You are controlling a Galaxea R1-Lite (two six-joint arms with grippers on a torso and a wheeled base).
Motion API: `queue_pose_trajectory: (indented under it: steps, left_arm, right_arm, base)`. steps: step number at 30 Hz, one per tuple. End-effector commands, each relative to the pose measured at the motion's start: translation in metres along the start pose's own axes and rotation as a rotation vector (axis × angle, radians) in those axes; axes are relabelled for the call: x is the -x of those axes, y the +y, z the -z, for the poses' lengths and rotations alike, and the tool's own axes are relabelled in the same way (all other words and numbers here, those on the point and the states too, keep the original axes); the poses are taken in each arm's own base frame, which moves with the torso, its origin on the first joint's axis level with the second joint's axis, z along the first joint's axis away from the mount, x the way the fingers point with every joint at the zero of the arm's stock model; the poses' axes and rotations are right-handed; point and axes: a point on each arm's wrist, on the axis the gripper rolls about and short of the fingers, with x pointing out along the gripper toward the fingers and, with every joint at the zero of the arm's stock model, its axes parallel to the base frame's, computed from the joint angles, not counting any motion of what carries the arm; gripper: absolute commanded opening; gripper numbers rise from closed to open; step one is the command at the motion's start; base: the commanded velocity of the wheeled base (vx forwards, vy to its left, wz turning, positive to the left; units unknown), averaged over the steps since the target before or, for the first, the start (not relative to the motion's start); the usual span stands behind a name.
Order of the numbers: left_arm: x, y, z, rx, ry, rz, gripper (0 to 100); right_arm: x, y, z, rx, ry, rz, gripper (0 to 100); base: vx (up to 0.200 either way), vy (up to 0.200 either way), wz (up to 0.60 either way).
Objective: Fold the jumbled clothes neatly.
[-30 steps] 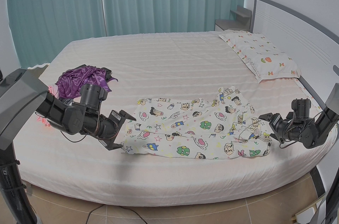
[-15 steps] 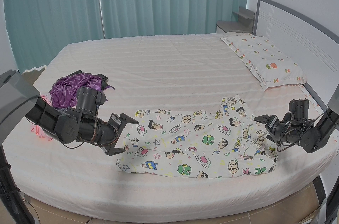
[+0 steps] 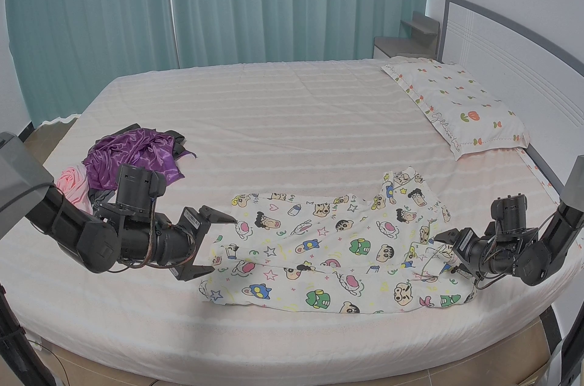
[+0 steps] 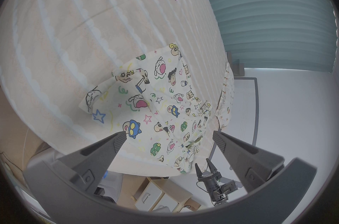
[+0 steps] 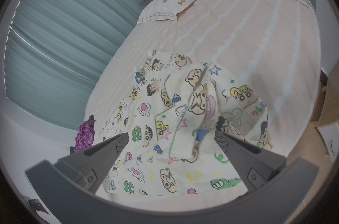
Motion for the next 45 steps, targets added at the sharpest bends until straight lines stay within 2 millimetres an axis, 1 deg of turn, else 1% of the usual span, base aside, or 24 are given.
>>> queue_pose_trajectory:
  steps: [1,6,10,17,21,28,33,34,39,45]
  left_arm:
    - [0.002,0.003,0.002,0.002,0.004,-0.004,100]
    - [0.001,0.003,0.001,0.001,0.004,-0.004,100]
    - [-0.001,0.004,0.001,0.001,0.006,-0.009,100]
    - [-0.002,0.006,0.001,0.003,0.009,-0.016,100]
    - [-0.004,0.007,0.001,0.003,0.009,-0.022,100]
    - [-0.004,0.008,0.0,0.004,0.005,-0.025,100]
    - [-0.006,0.009,0.0,0.005,0.005,-0.029,100]
    - [-0.006,0.009,0.0,0.005,0.005,-0.029,100]
    - [-0.006,0.009,0.0,0.006,0.006,-0.031,100]
    - [-0.006,0.009,0.0,0.007,0.004,-0.031,100]
  right_arm:
    - [-0.013,-0.009,0.008,-0.007,0.037,0.042,100]
    - [-0.026,-0.015,0.011,-0.011,0.025,0.028,100]
    - [-0.033,-0.015,0.012,-0.007,0.014,0.016,100]
    - [-0.028,-0.016,0.013,-0.006,0.013,0.019,100]
    - [-0.03,-0.016,0.013,-0.005,0.013,0.022,100]
    - [-0.043,-0.013,0.011,0.001,0.0,0.029,100]
    - [-0.044,-0.013,0.012,0.004,-0.002,0.032,100]
    - [-0.042,-0.013,0.012,0.002,-0.005,0.031,0]
    - [-0.037,-0.01,0.014,0.009,-0.003,0.023,0]
    - [-0.035,-0.011,0.015,0.011,-0.018,0.044,0]
  base:
    - [0.0,0.0,0.0]
    - [0.0,0.0,0.0]
    - [0.0,0.0,0.0]
    - [0.0,0.0,0.0]
    - [0.0,0.0,0.0]
    - [0.0,0.0,0.0]
    - [0.0,0.0,0.0]
    - [0.0,0.0,0.0]
    - [0.0,0.0,0.0]
    - [0.0,0.0,0.0]
